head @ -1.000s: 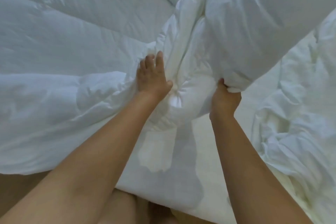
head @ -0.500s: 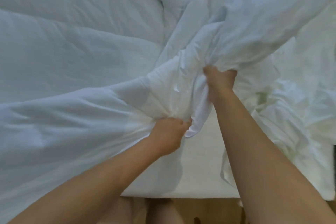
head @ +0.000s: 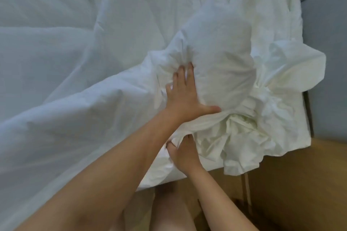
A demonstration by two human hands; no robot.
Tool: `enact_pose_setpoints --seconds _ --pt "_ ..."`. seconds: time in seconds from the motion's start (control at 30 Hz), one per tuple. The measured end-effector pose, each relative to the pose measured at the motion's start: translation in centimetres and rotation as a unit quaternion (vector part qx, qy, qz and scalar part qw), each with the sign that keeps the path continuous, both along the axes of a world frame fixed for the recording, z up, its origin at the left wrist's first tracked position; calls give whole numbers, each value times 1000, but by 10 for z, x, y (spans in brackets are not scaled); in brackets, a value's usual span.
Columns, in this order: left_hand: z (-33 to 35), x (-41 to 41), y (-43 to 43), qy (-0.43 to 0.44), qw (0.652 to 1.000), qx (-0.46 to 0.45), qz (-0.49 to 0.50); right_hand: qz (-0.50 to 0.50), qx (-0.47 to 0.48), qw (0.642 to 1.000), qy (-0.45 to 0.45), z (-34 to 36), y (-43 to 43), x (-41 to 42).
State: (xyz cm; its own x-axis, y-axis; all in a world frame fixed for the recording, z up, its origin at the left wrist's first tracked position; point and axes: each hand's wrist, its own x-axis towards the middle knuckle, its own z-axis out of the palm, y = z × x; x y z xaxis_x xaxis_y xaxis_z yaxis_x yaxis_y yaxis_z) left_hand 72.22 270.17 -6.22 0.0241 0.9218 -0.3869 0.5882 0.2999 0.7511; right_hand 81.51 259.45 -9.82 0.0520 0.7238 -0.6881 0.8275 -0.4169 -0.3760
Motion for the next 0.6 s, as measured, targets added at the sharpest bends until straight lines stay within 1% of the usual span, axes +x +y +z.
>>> enact_pose_setpoints --seconds 0.03,0.07,0.1,0.13,0.17,0.2,0.23,0.3,0.37,0.4,0.43,0.47,0.5,0.53,0.57,0.6 --pt "-1 8 11 -37 998 11 40 -13 1 999 31 6 9 7" --pt "-2 14 23 -72 994 28 78 -54 -7 996 75 11 20 16" --pt "-4 17 32 -84 990 37 106 -129 -13 983 130 19 32 26" --pt "-4 19 41 -65 990 35 118 -222 -3 958 183 25 45 38" --pt "-4 19 46 -25 992 32 119 -305 23 927 218 30 59 52" --pt "-5 15 49 23 994 28 107 -350 64 906 227 36 75 65" --pt "-5 7 48 73 993 18 86 -358 109 900 221 41 90 76" --pt "-2 -17 39 175 984 -27 33 -304 204 909 198 49 120 90" --pt "7 -42 25 269 958 -85 -40 -208 286 923 155 56 144 93" --pt "13 -51 20 302 944 -114 -75 -148 304 932 131 58 154 92" --pt "20 -54 18 316 934 -134 -103 -72 296 946 110 59 162 88" --pt "27 -52 18 311 932 -139 -121 1 260 959 116 60 167 86" --pt "33 -47 18 295 937 -133 -129 52 204 965 158 58 169 83" --pt "38 -41 20 271 945 -125 -132 73 139 964 215 57 167 80" --pt "42 -35 22 238 954 -123 -134 67 77 959 264 58 162 80" --pt "44 -30 23 199 961 -132 -142 53 51 955 286 56 154 83"
